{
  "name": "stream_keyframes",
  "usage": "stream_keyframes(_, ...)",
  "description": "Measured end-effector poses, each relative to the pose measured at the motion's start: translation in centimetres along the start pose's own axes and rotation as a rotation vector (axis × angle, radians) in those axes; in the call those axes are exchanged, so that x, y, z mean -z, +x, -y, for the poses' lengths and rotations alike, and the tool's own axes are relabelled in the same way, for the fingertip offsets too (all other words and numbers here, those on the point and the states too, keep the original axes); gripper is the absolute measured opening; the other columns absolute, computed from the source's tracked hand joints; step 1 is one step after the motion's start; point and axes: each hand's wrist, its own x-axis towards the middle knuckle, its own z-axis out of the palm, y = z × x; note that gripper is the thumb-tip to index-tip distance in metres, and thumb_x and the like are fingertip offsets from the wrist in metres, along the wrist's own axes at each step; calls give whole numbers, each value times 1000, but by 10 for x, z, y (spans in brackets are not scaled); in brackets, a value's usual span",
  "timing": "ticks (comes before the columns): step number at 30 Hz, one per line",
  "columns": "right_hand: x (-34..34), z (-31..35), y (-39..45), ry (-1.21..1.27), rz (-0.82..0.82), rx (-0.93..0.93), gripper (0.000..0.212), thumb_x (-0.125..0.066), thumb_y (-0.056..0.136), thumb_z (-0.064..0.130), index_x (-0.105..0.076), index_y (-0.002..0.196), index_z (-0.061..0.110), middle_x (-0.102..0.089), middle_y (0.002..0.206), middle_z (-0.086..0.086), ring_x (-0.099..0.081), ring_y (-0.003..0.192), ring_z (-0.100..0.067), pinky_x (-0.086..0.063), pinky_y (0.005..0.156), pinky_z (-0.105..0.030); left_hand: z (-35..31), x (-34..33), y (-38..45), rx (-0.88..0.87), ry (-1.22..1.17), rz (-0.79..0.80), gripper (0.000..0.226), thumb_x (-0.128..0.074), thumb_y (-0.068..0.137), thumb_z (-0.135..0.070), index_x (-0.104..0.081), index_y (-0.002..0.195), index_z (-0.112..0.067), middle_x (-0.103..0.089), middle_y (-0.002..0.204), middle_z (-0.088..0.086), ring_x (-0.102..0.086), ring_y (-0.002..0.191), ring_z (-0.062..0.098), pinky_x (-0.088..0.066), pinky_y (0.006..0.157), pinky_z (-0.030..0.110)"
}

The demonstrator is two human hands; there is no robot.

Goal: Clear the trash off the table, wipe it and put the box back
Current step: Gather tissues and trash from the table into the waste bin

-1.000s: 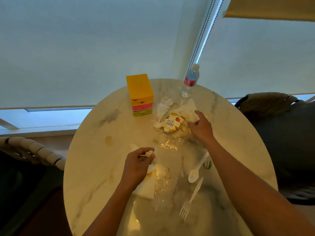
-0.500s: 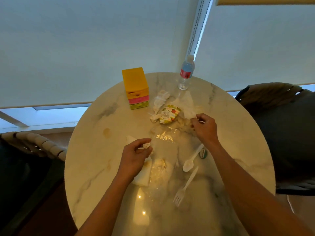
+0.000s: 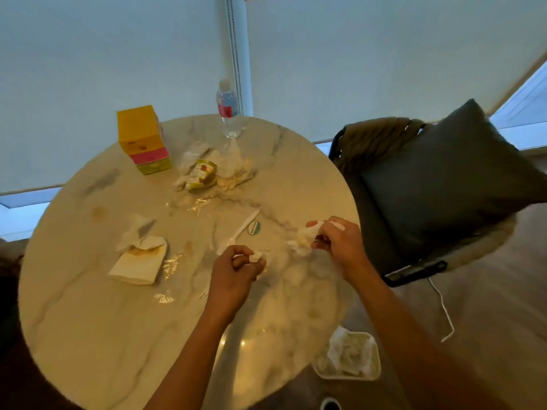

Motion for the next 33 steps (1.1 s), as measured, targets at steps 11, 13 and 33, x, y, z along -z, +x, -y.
stream_keyframes(11,181,-101,-53,-166,-18,-161,12,-63,87,4,-65,91,15,-67,85,-4,-67,80,-20,-58,71,-28,66,-166,-94,14,188,155,13,-75,77,-6,-64,71,-8,-66,68,7,-62,65,18,-54,67,32)
stream_keyframes(13,202,-132,-58,-199,-30,-216,12,-63,88,7,-67,96,15,-69,90,-3,-67,83,-19,-58,74,-29,86,-185,-105,54,215,193,7,-75,77,-7,-69,77,-10,-70,72,4,-67,70,16,-57,71,31)
stream_keyframes(33,243,-472,-21,-469,140,-472,63,-48,83,-6,-43,142,16,-36,148,-4,-39,133,-17,-38,105,-30,377,-260,-59,283,536,442,60,-63,87,-14,-43,132,-49,-44,135,-9,-53,111,2,-53,92,37)
